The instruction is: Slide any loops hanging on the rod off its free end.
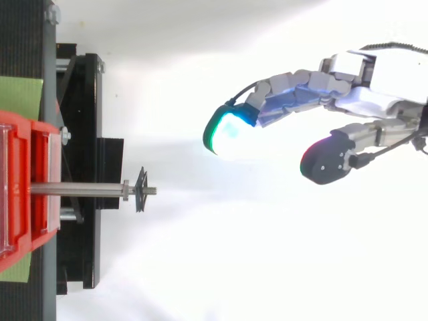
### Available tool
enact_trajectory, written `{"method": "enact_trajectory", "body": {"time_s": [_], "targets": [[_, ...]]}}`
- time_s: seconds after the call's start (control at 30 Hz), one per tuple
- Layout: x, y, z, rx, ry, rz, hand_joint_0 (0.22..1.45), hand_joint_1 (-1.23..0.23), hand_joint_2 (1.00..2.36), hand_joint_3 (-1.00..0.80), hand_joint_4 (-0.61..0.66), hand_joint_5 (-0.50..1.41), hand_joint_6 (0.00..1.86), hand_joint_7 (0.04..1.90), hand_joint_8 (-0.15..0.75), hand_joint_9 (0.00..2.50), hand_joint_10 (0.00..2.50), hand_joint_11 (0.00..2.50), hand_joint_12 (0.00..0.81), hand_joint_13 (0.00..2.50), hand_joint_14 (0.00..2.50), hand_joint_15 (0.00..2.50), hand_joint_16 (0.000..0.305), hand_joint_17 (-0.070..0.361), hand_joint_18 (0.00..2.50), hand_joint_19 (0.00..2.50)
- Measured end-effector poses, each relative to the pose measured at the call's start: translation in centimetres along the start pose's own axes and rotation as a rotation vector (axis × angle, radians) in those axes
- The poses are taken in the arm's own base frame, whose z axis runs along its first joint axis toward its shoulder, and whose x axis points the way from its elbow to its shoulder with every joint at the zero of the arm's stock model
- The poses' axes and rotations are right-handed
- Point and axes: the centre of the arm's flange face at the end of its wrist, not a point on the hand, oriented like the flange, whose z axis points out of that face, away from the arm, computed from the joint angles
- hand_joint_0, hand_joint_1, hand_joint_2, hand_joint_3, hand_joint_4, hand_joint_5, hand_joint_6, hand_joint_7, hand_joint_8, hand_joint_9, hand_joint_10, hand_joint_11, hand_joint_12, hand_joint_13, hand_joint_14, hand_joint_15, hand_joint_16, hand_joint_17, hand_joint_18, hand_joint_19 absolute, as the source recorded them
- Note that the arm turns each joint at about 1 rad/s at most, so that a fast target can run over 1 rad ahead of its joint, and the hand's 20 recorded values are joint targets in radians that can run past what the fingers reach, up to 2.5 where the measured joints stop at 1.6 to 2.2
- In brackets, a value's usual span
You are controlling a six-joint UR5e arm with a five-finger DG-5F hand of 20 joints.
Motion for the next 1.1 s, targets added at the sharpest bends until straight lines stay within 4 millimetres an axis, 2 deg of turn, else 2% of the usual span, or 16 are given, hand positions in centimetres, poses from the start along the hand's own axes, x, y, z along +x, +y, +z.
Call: {"method": "enact_trajectory", "body": {"time_s": [0.2,0.37,0.7,0.87,1.1], "targets": [[0.6,-4.4,1.1,-0.045,-0.001,0.020,0.52,-0.55,1.01,-0.40,0.24,-0.20,0.50,0.77,0.262,0.54,0.01,0.22,0.359,0.43,0.00,0.14,0.062,0.140,0.50,0.28],[1.0,-6.4,2.5,-0.108,-0.003,0.047,0.52,-0.56,1.01,-0.40,0.24,-0.20,0.50,0.77,0.261,0.54,0.01,0.23,0.358,0.43,0.00,0.13,0.062,0.140,0.50,0.28],[2.2,-11.8,7.3,-0.162,0.024,0.114,0.52,-0.56,1.01,-0.40,0.25,-0.20,0.50,0.79,0.263,0.54,0.01,0.22,0.360,0.43,0.00,0.13,0.061,0.138,0.50,0.29],[2.7,-12.0,9.3,-0.205,0.036,0.132,0.52,-0.56,1.01,-0.40,0.24,-0.20,0.50,0.80,0.262,0.54,0.01,0.22,0.358,0.43,0.00,0.13,0.061,0.136,0.50,0.28],[2.9,-11.6,10.0,-0.231,0.039,0.110,0.52,-0.57,1.01,-0.40,0.26,-0.19,0.50,0.86,0.263,0.54,0.01,0.23,0.356,0.43,0.00,0.13,0.059,0.133,0.48,0.27]]}}
